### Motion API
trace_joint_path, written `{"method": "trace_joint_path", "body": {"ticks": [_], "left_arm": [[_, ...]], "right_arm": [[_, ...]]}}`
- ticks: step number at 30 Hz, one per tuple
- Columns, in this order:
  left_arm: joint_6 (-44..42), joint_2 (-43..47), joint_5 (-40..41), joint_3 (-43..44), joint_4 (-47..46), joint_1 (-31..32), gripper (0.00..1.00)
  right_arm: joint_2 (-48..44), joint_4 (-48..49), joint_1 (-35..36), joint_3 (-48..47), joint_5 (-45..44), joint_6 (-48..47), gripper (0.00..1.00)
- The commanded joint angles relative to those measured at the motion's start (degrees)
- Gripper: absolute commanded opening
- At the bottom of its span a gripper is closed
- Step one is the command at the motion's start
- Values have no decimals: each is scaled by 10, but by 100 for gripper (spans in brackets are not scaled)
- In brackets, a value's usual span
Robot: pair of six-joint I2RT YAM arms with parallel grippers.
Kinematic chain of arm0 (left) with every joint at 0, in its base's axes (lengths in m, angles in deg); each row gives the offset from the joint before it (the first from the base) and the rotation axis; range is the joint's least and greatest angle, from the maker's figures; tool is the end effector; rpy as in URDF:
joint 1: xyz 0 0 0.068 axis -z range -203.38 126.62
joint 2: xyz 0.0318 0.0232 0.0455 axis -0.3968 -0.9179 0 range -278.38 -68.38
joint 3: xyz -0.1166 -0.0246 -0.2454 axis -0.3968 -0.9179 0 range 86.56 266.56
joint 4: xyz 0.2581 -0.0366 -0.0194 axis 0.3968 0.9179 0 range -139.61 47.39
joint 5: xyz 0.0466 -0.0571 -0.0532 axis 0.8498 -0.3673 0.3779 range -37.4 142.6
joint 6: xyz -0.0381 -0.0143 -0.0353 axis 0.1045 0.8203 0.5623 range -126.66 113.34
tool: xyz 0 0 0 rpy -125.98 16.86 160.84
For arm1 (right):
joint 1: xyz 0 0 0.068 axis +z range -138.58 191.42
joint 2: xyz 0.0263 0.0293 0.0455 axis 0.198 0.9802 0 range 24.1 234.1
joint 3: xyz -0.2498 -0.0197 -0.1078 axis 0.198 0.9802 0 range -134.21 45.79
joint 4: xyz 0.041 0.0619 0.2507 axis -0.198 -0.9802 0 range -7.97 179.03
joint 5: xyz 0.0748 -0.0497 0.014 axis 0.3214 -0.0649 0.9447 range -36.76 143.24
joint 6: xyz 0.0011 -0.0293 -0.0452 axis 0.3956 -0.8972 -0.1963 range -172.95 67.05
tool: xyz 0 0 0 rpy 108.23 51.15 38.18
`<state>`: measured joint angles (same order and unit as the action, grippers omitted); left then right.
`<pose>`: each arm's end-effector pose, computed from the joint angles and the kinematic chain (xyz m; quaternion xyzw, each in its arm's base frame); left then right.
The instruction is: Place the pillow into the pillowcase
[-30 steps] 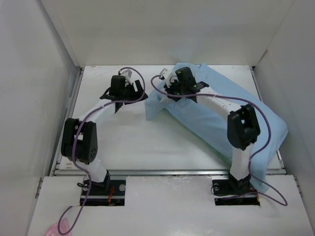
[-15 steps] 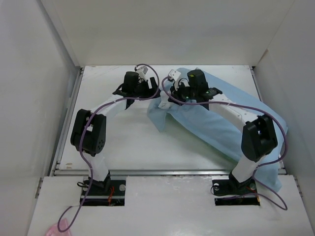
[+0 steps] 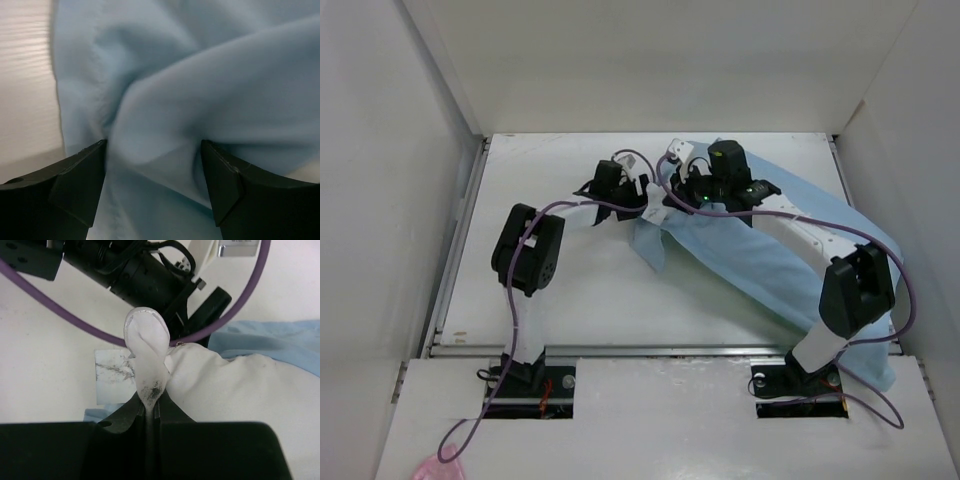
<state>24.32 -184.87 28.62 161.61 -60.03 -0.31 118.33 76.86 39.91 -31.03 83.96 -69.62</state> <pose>0.4105 -0.1906 0.1778 0.0433 0.8565 -0.3799 0.3467 0.3271 0.1983 0.3091 -0.4430 0.7183 0.2777 0.4590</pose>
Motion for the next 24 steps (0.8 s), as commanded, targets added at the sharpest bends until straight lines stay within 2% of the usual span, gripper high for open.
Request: {"method": "trace_joint_path", "body": {"ticks": [1,2,3,4,6,8,11,14,16,18,20,24], "left_arm": [[-3,24,-39,33,-47,29,71],[-3,19,-47,33,-55,36,71],[4,11,-55,33,-74,42,66],[10,6,-74,39,-85,42,55],[10,-15,-91,55,-101,42,1],[16,-15,-103,55,-107,42,0],[16,21,-41,6,-104,37,0],[11,110,21,-82,-110,3,0],[1,166,34,-110,-84,-22,0],[-7,202,77,-154,-72,-28,0],[-12,246,84,-167,-54,-34,0],[-7,300,81,-193,-73,-34,0]], "right_arm": [[-31,52,2,-13,23,12,0],[-31,47,2,-13,23,12,0],[-31,47,2,-13,23,12,0],[-31,47,2,-13,23,17,0],[-31,47,2,-8,18,17,0],[-37,42,2,-1,2,23,0],[-54,42,2,10,-58,41,0],[-73,33,2,22,-172,66,0],[-84,33,2,39,-254,96,0],[-101,27,2,53,-275,109,0],[-107,32,2,68,-307,135,0],[-96,27,7,74,-262,134,0]]}}
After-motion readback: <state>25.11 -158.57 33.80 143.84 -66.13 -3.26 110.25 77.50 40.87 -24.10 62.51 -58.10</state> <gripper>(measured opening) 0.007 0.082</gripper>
